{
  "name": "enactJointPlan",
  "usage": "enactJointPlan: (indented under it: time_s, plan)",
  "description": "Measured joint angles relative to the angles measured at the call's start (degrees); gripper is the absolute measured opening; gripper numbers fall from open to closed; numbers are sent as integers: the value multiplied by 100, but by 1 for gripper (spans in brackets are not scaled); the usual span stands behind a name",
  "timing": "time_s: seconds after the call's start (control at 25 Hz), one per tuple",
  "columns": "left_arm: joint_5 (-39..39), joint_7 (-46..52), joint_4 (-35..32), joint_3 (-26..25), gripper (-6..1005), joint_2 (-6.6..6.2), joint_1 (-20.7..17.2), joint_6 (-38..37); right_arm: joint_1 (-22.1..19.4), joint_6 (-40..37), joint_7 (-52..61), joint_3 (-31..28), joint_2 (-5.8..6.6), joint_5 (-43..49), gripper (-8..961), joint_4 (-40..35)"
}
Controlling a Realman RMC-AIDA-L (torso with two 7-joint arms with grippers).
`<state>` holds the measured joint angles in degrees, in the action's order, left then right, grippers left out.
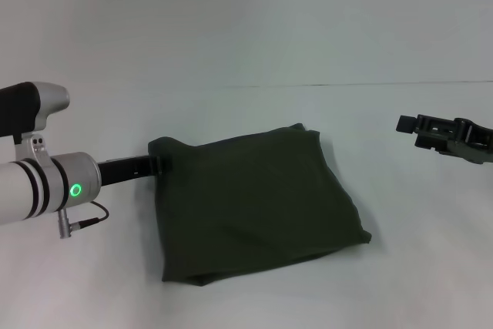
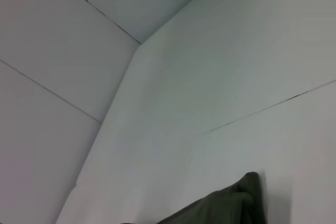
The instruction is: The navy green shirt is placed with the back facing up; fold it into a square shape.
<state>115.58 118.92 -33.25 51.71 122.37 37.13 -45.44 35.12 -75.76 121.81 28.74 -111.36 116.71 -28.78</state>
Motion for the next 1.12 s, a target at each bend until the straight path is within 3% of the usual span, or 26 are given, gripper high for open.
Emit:
enactJointPlan:
  time_s: [0.24, 1.12]
  plan:
    - [0, 24, 15, 1, 3, -3, 31, -4, -6, 0, 0, 0, 8, 0, 818, 4]
    - [-2, 246, 12, -29, 14, -125, 554, -89, -23, 42, -28, -27, 10, 0, 818, -8]
